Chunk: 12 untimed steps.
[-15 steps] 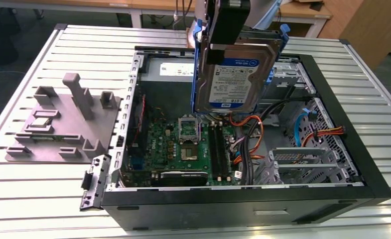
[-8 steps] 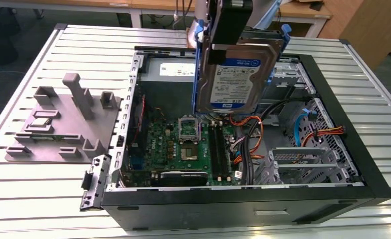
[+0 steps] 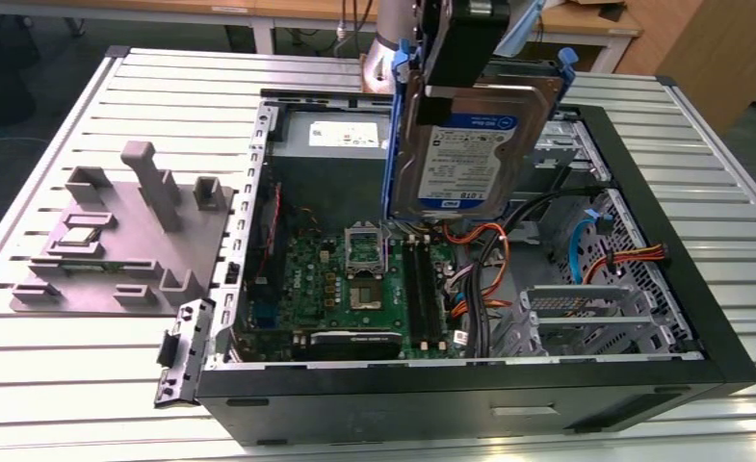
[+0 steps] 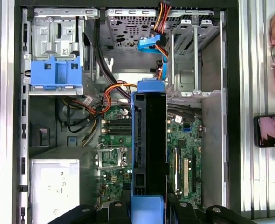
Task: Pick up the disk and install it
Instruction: 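Insert the disk into the insertion slot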
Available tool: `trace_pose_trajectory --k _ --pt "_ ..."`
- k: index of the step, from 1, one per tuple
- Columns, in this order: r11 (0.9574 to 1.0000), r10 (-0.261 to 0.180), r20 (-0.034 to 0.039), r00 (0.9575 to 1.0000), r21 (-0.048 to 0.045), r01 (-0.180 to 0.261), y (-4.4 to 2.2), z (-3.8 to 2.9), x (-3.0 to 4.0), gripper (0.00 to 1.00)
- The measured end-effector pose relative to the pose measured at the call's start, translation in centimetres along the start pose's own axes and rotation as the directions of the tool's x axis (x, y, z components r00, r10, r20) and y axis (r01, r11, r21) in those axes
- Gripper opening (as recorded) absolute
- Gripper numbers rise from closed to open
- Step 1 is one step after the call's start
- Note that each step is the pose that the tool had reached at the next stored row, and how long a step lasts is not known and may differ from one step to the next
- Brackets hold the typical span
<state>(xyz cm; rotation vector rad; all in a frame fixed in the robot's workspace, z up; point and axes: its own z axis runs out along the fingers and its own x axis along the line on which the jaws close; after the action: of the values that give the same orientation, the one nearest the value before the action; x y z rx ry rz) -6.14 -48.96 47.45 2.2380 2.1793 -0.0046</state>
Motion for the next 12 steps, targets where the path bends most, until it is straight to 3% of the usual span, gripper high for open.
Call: trace_pose_trajectory --k 8,12 --pt "1.0000 0.000 -0.0001 1.0000 0.0000 0.000 0.14 0.07 -1.61 0.36" --pt "1.0000 0.000 -0.0002 1.0000 0.0017 0.000 0.88 0.12 -2.00 0.36"
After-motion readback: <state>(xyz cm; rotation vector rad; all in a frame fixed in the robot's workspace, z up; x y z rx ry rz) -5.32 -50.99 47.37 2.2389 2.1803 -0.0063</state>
